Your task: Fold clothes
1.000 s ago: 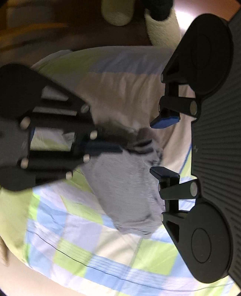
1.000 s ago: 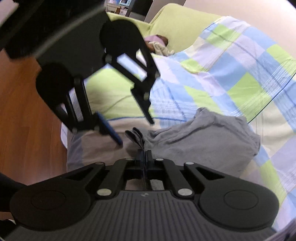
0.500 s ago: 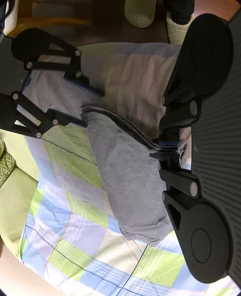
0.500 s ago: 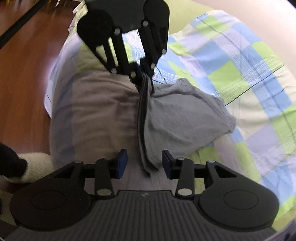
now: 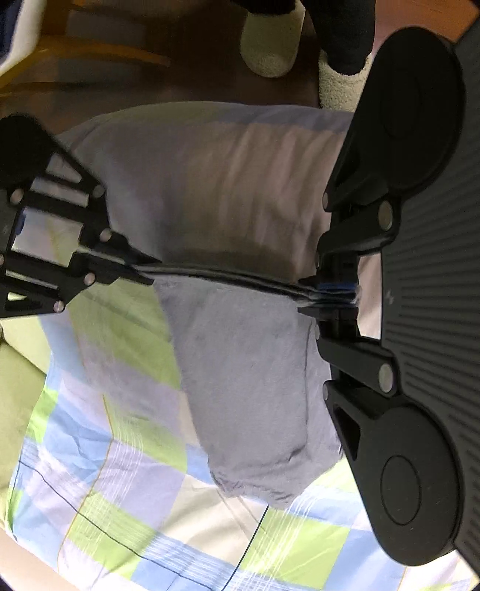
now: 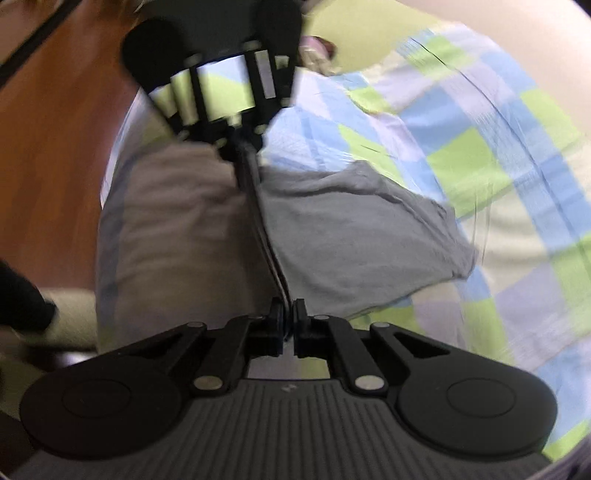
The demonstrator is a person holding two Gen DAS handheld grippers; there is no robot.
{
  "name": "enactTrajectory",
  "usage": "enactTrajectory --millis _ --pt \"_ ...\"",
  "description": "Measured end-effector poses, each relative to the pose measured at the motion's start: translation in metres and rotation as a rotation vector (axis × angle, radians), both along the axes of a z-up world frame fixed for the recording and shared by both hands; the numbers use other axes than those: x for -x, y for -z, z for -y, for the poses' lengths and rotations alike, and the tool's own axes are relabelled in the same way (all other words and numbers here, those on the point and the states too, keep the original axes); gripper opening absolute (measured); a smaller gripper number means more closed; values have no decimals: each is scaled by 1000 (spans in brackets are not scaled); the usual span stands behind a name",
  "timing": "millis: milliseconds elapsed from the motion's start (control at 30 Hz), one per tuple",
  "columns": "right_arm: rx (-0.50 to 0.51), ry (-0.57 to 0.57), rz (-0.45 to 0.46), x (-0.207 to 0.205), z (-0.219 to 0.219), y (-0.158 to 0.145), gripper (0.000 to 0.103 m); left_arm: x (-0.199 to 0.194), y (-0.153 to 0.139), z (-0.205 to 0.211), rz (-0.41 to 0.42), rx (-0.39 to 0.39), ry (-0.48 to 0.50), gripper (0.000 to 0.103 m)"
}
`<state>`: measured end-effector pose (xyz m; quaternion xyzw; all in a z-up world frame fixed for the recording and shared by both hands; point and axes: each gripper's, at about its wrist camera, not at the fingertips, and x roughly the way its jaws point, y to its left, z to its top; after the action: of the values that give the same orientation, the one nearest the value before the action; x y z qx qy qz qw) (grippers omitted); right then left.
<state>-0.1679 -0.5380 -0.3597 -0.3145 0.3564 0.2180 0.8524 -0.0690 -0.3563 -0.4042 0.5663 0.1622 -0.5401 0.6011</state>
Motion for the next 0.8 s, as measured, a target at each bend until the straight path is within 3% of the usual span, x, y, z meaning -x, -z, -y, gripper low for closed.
enactTrajectory --millis 100,267,533,800 --pt "-83 40 -39 -35 24 -33 2 -32 -20 15 -6 17 -49 6" --pt "-171 116 -103 -111 63 -54 3 -102 -34 49 -38 20 -133 6" --pt "-229 224 -188 -220 111 -50 3 -213 -35 97 -157 18 -245 6" --pt "-221 262 -226 -309 151 -32 3 -273 -6 130 -177 6 -285 6"
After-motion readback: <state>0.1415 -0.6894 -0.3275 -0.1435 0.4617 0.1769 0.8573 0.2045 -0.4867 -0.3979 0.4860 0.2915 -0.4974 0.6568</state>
